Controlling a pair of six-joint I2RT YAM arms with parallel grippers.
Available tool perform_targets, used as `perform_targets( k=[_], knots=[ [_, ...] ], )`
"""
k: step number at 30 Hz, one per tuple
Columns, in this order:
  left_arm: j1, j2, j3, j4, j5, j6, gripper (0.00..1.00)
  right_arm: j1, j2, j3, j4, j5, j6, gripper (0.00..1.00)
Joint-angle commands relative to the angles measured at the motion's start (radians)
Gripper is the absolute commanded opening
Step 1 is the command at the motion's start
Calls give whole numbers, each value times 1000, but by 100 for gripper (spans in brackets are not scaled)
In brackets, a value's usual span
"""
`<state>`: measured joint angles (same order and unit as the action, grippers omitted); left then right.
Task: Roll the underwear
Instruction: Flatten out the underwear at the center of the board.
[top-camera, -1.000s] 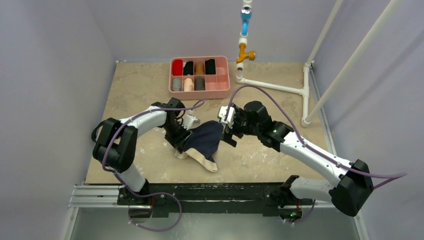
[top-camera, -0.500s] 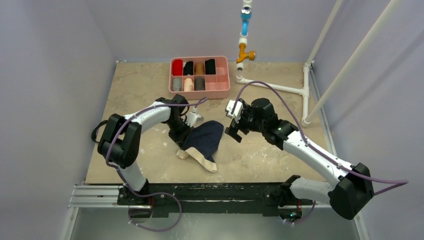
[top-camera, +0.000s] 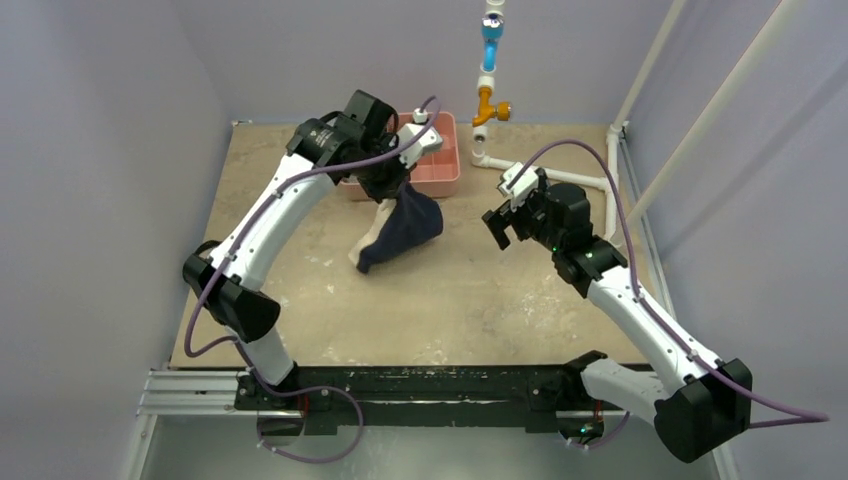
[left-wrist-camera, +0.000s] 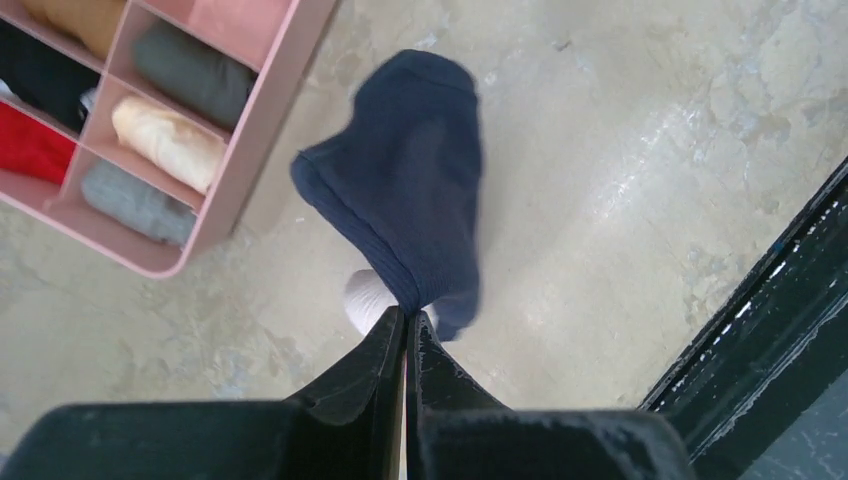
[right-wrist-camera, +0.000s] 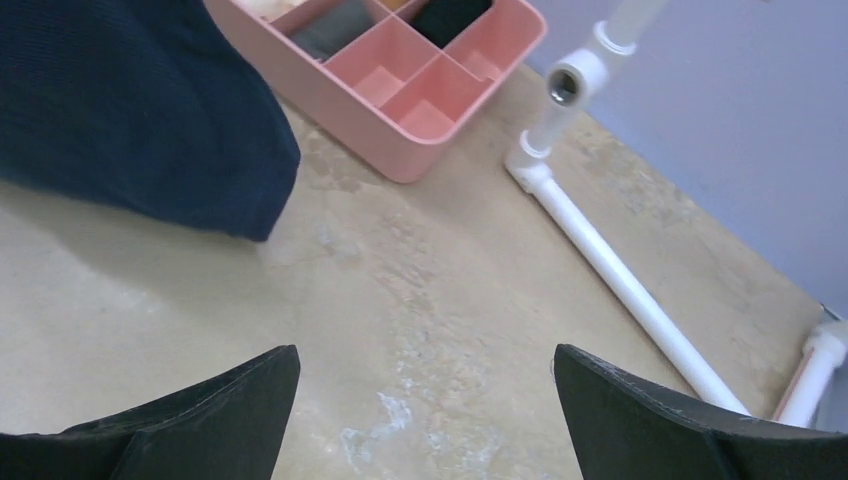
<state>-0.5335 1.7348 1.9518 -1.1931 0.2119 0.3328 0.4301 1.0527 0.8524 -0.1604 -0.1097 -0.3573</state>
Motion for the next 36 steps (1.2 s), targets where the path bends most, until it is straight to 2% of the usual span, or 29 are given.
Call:
perform_targets(
  k=[1,3,6,8,11,12,14,21,24,30,36],
  knots=[
    [-128,-22,9,-121,-98,45,0,-45,-35,9,69,97,59,99],
    [-197,-54,-106,-97,-101,38,0,-60,-39,2,71,91,66,99],
    [-289,-125,-364,5,-120,28,0,-72,-29,-4,63,77,70,99],
    [-320,-179,-497,60,-119,11,11,-77,-17,-7,57,66,68,99],
    [-332,-246,-660,105,-87,12,37,-79,10,-13,55,41,60,99],
    [-332,-269,-699,113,-92,19,45,-79,22,-14,52,21,54,99],
    [-331,-304,-744,118,-121,26,50,-79,48,-16,40,-44,38,99],
    [-320,-408,-810,164,-117,38,53,-72,161,4,-120,-355,-122,99],
    [-255,-457,-847,191,-78,50,53,-24,194,13,-193,-407,-186,99],
    [56,-528,-876,240,81,54,53,195,245,-2,-205,-286,-229,99],
    [195,-530,-899,298,88,12,53,357,345,39,-240,-288,-261,94]
  ],
)
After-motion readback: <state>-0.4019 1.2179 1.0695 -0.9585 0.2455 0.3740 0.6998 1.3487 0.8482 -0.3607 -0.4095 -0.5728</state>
